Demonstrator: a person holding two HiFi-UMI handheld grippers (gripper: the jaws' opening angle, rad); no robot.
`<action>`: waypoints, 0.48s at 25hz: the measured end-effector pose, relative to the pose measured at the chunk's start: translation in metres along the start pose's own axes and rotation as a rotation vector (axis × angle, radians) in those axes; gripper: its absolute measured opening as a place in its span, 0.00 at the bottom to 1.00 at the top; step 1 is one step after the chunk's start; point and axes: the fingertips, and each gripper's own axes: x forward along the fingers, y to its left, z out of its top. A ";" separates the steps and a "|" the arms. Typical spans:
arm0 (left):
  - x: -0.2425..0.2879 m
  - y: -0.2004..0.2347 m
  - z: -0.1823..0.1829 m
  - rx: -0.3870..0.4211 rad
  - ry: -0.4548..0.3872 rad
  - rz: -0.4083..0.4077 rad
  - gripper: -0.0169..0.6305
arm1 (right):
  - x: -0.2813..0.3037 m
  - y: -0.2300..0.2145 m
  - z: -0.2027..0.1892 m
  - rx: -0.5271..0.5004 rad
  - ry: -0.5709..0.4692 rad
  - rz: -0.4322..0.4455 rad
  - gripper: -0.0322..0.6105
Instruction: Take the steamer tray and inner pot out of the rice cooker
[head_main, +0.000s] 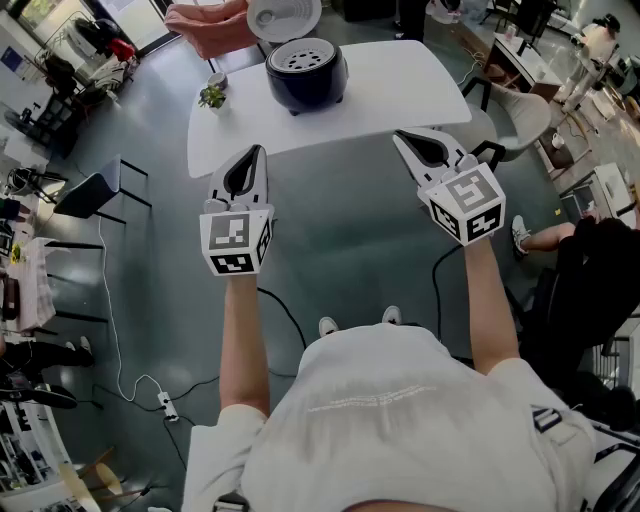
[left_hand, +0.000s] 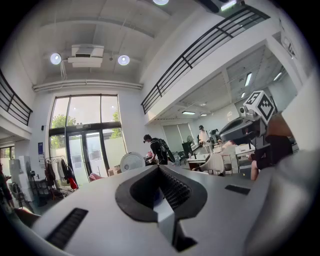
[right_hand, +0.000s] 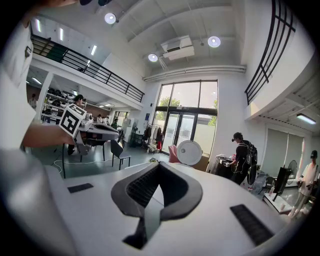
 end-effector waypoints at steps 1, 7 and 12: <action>0.003 -0.002 0.001 -0.007 -0.001 -0.002 0.05 | 0.000 -0.004 -0.001 -0.001 0.001 -0.004 0.09; 0.019 -0.009 0.000 -0.021 0.020 -0.014 0.05 | -0.001 -0.022 -0.006 0.017 -0.002 -0.007 0.09; 0.026 -0.012 -0.010 -0.030 0.052 -0.011 0.05 | 0.002 -0.029 -0.009 0.044 -0.010 -0.001 0.09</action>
